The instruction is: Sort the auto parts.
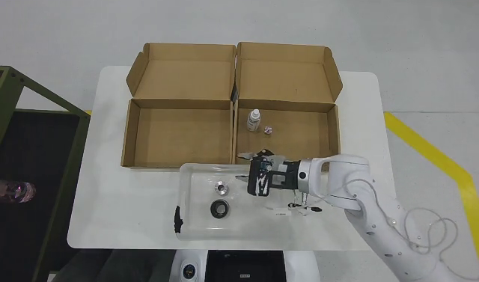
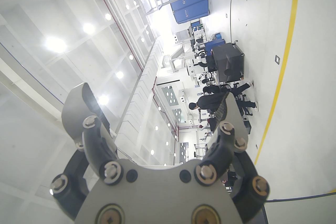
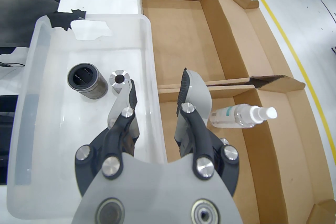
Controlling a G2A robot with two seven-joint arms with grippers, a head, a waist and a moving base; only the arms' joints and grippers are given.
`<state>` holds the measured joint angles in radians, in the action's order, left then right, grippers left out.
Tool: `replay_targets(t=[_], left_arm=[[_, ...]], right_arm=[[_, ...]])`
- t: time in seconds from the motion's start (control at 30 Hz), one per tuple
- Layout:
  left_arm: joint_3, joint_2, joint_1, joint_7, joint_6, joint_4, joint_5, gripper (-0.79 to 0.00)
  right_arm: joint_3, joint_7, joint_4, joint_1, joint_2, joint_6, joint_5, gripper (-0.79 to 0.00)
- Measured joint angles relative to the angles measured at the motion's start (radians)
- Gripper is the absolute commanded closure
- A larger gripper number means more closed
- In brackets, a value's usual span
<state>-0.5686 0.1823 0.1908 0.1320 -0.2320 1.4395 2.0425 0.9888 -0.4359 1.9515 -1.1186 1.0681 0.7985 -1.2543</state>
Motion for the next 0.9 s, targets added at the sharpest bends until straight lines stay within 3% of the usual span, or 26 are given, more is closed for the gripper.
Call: replay_targets(t=[0.37,0.9], left_arm=[[0.0,0.0,0.0,0.0,0.0,0.0,0.0,-0.785],[0.0,0.0,0.0,0.0,0.0,0.0,0.0,-0.785]], right_arm=[[-0.138,-0.02,-0.016,0.017,0.024,-0.028,-0.058,-0.305],[-0.19,-0.08,-0.052,0.009,0.038,-0.102,-0.121,-0.296]])
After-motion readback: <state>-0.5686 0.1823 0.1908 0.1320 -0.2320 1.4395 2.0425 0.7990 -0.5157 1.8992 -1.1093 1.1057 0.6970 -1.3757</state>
